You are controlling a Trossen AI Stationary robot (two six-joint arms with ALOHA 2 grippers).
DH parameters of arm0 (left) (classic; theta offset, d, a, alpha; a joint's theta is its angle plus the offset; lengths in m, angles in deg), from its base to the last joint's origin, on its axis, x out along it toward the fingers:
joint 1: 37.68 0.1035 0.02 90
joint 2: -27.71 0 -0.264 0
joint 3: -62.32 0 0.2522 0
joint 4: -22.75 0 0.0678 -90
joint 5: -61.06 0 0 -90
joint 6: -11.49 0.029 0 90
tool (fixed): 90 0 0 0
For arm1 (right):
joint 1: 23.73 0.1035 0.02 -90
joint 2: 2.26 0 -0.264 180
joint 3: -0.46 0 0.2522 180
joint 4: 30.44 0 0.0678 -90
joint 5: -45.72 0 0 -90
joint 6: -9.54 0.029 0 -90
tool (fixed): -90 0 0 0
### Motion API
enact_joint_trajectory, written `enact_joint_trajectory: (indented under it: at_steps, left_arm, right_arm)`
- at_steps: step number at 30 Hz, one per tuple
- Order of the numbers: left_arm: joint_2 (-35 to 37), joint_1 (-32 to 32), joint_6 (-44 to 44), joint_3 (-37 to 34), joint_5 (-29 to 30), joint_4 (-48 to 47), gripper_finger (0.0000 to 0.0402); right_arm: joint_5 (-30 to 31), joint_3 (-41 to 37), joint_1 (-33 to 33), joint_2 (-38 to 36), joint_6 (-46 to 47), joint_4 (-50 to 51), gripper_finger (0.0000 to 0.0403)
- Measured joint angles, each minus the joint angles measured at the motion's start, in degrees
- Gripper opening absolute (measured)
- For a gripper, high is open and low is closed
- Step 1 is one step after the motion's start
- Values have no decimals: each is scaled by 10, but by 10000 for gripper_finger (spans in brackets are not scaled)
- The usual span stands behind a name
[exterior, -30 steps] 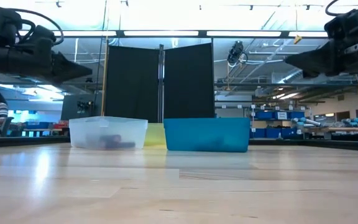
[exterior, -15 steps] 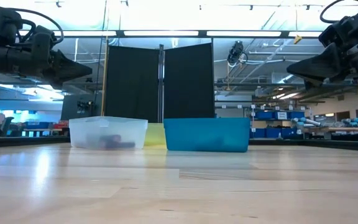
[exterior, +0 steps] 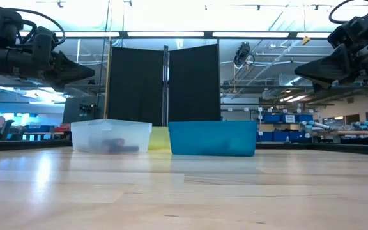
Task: Sort blocks
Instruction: Return to Home Position
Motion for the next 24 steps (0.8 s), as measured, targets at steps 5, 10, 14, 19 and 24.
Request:
enact_joint_trajectory:
  at_steps: [5,10,14,19,24]
  left_arm:
    - [0,0,0,0,0,0,30]
    - [0,0,0,0,0,0,30]
    - [0,0,0,0,0,0,30]
    - [0,0,0,0,0,0,30]
    - [0,0,0,0,0,0,30]
  right_arm:
    - [0,0,0,0,0,0,52]
    - [0,0,0,0,0,0,50]
    - [0,0,0,0,0,0,52]
    - [0,0,0,0,0,0,50]
    - [0,0,0,0,0,0,48]
